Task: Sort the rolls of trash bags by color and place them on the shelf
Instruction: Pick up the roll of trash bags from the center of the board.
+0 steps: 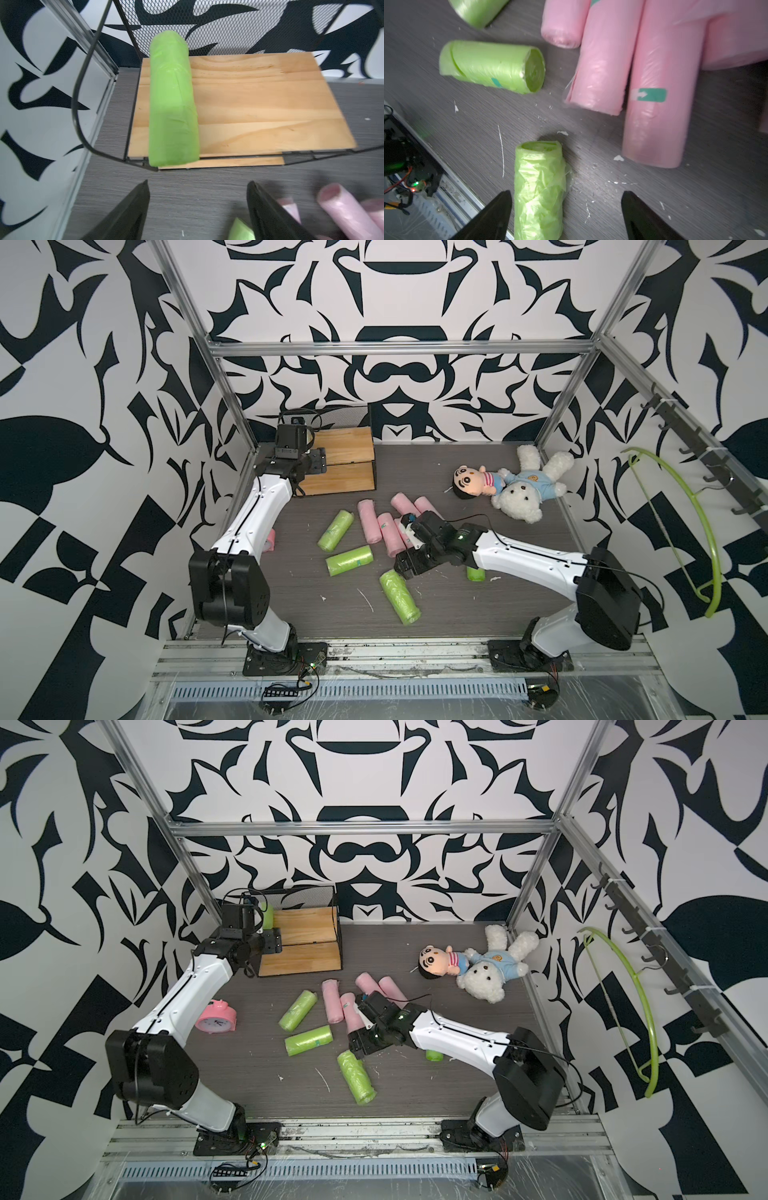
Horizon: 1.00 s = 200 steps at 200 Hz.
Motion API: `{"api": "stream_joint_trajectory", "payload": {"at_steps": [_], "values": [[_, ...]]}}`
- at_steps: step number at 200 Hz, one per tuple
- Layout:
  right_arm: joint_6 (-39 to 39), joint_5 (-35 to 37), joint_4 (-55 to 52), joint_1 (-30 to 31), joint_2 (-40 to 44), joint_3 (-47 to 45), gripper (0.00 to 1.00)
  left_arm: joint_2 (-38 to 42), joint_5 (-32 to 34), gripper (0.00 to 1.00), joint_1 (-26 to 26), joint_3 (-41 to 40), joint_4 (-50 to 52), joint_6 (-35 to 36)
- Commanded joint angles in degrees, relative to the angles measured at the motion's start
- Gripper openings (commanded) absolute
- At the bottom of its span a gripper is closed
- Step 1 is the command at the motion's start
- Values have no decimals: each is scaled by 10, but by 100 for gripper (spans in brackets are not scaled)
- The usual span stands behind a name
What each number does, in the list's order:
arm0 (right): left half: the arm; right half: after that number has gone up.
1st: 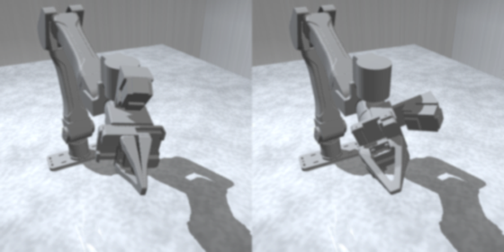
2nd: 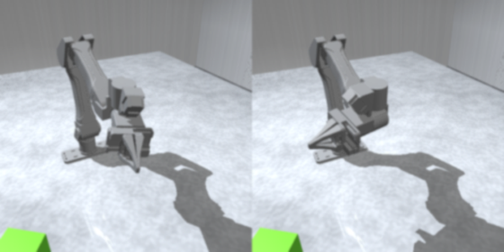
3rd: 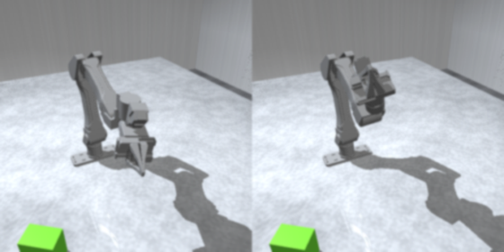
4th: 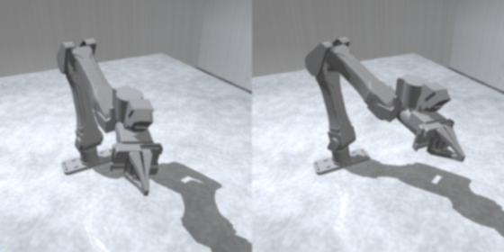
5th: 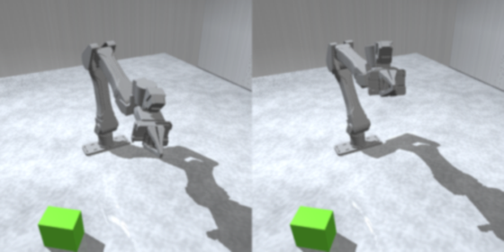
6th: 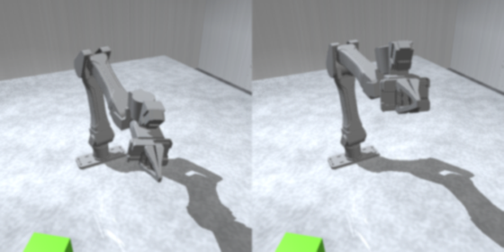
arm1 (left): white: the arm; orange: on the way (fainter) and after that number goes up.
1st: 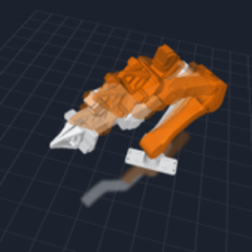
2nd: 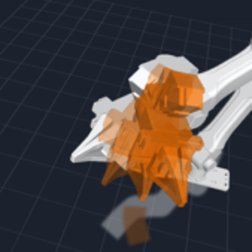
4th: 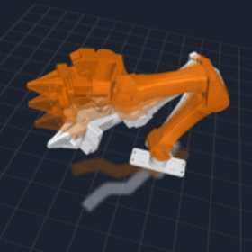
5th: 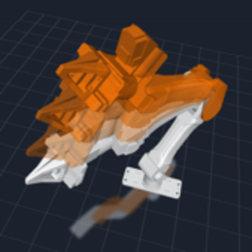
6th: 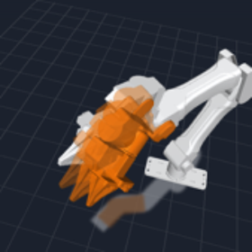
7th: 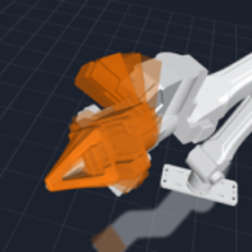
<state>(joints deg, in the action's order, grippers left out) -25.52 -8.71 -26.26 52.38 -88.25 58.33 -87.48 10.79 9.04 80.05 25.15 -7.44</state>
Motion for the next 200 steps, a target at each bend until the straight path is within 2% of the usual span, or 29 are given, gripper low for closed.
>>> {"api": "stream_joint_trajectory", "payload": {"at_steps": [1,28,66,108,129,157,200], "values": [[-5,6,-18,35,-18,39,87,63,-87,81,5,-39,-23,-56],[-25,31,-23,71,-57,52,86,103,-125,82,12,-77,-33,-87],[-49,80,-21,102,-120,78,78,140,-161,82,32,-113,-55,-116],[-50,150,-44,125,-150,100,56,188,-160,83,45,-127,-51,-121],[-47,170,-34,125,-127,96,47,210,-180,83,48,-148,-63,-133],[-27,185,-1,107,-52,88,44,248,-235,84,48,-193,-96,-167],[-50,115,122,18,88,41,42,300,-332,84,49,-268,-177,-239]]}}
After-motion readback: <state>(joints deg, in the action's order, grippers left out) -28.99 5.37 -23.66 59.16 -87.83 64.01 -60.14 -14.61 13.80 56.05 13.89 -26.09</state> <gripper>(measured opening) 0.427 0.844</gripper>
